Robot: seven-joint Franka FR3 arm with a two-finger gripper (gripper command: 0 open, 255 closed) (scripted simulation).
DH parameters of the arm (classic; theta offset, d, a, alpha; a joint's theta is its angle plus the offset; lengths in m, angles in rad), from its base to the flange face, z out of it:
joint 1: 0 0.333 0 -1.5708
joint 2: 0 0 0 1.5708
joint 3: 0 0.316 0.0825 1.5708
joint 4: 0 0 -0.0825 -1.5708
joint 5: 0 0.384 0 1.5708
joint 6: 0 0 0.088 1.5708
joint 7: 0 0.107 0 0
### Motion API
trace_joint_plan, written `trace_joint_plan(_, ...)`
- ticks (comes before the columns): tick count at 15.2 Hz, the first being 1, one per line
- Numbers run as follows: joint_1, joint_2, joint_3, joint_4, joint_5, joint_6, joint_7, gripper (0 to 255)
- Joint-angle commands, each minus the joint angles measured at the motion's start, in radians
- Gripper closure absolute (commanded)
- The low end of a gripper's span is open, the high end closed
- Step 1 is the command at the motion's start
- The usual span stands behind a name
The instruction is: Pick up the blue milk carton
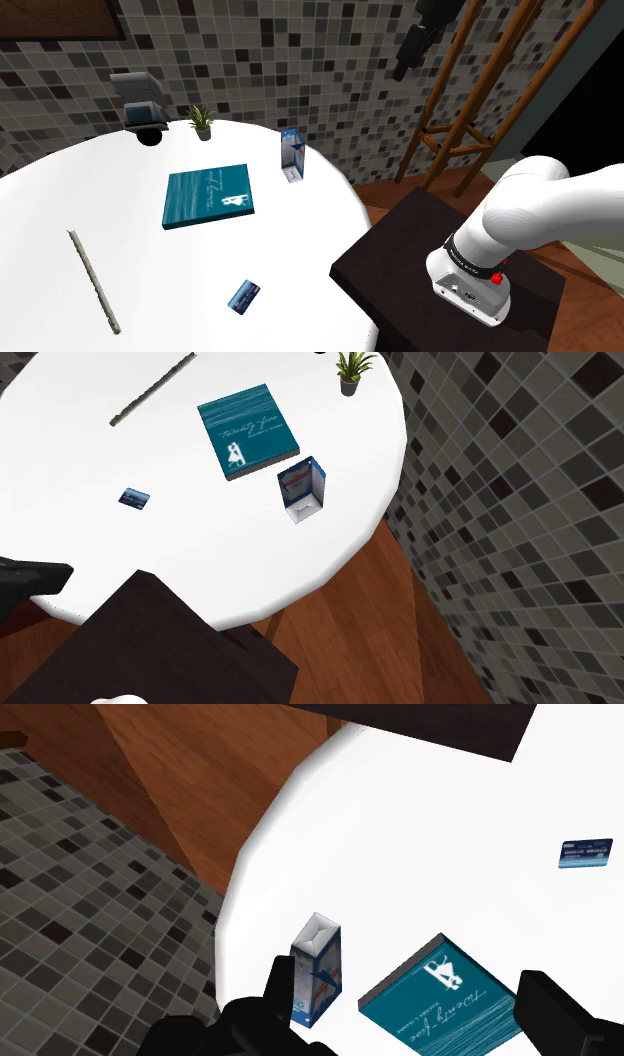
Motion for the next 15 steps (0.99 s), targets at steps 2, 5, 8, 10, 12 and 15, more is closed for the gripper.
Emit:
trace_joint_plan(2, -0.002, 0.027, 0.007, -0.007, 0.002, 0.028, 0.010, 0)
trace_joint_plan(5, -0.011, 0.112, 0.026, -0.018, 0.008, 0.111, 0.040, 0)
trace_joint_plan(8, -0.019, 0.207, 0.045, -0.019, 0.010, 0.191, 0.071, 0)
trace_joint_plan(10, -0.025, 0.273, 0.056, -0.012, 0.010, 0.241, 0.092, 0)
trace_joint_plan(12, -0.031, 0.343, 0.068, -0.001, 0.007, 0.289, 0.113, 0)
trace_joint_plan(15, -0.041, 0.451, 0.083, 0.026, 0.001, 0.356, 0.146, 0)
